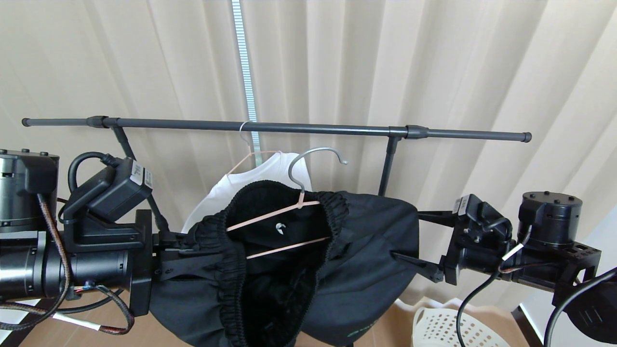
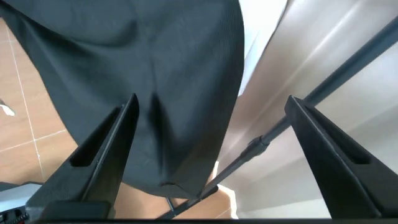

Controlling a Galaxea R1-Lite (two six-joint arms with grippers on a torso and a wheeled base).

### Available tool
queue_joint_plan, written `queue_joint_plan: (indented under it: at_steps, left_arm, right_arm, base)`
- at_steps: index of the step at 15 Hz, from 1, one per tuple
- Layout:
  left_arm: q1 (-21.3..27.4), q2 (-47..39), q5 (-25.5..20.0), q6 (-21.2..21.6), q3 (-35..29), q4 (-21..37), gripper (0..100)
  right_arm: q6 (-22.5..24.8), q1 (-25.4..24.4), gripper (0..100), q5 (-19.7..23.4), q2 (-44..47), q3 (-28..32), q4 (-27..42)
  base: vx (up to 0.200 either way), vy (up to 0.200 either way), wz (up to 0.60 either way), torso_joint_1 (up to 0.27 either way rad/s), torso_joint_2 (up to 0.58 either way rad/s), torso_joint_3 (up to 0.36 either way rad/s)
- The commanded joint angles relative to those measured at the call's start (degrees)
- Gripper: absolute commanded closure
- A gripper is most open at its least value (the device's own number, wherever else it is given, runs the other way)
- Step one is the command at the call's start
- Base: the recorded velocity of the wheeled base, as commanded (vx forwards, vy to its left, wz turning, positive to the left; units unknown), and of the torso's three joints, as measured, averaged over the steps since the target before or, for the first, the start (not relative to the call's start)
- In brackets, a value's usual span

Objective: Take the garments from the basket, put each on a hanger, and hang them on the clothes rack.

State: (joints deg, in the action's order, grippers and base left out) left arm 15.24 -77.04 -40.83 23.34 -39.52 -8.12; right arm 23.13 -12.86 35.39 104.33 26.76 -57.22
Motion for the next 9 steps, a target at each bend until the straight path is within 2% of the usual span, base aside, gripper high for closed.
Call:
queue_joint_plan:
  at_steps: [1, 2, 3, 6, 9]
  left_arm:
    - [0.05, 0.05, -0.04, 0.03, 0.06, -0.05, 100]
    - [0.05, 0.05, -0.04, 0.03, 0.06, -0.05, 100]
    - [0.05, 0.14, -0.04, 0.03, 0.23, 0.03, 100]
    - [-0.03, 0.23, -0.04, 0.03, 0.59, 0.03, 100]
    - [-0.38, 0.14, -0.04, 0.03, 0.85, 0.03, 100]
  right_arm:
    - [-0.27, -0.23, 0, 0.03, 1.05, 0.31, 0.01]
    - [-0.45, -0.23, 0, 0.03, 1.05, 0.31, -0.08]
    - [-0.80, -0.23, 100, 0.03, 0.97, 0.66, -0.08]
    - [-2.38, 0.47, 100, 0.03, 0.09, 1.63, -0.08]
    - [-3.79, 3.19, 100, 0.21, -0.62, 2.77, -0.08]
  base:
    - [0.000, 0.000, 0.00, 0.000, 0.00, 0.000]
    - [0.000, 0.000, 0.00, 0.000, 0.00, 0.000]
    - [0.000, 0.000, 0.00, 0.000, 0.00, 0.000]
    - [0.000, 0.000, 0.00, 0.000, 0.00, 0.000]
    - [0.000, 0.000, 0.00, 0.000, 0.00, 0.000]
